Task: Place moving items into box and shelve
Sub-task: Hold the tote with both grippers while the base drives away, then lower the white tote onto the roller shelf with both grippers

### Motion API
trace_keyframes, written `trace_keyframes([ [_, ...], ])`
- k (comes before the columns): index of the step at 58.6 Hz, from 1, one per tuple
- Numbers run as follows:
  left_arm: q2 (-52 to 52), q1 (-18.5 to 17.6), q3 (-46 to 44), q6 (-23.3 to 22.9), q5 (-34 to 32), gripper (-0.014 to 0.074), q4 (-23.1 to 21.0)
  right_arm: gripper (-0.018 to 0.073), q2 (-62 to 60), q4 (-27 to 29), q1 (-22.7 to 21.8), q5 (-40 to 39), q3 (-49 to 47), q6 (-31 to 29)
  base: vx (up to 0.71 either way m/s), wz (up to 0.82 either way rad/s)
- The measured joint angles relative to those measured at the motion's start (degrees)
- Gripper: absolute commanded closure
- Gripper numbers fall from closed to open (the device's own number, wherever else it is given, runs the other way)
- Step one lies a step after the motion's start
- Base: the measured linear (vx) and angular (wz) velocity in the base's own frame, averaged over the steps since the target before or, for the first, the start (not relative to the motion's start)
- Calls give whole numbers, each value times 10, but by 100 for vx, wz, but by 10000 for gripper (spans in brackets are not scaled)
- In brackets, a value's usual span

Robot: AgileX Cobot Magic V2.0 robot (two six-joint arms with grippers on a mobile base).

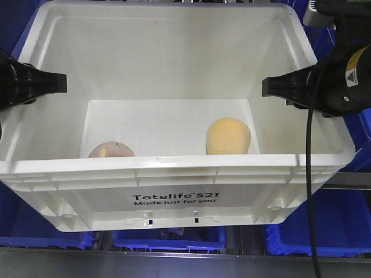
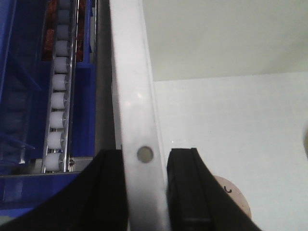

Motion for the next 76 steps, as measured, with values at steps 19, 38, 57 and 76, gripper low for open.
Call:
trace_keyframes([
  [19, 0, 0, 0, 0, 0, 449, 0, 499, 0, 0, 0, 0, 0, 0, 10, -2],
  [38, 0, 0, 0, 0, 0, 449, 0, 499, 0, 0, 0, 0, 0, 0, 12, -7],
  [57, 0, 0, 0, 0, 0, 449, 0, 499, 0, 0, 0, 0, 0, 0, 12, -8],
  [76, 0, 0, 0, 0, 0, 449, 0, 499, 0, 0, 0, 0, 0, 0, 6, -3],
])
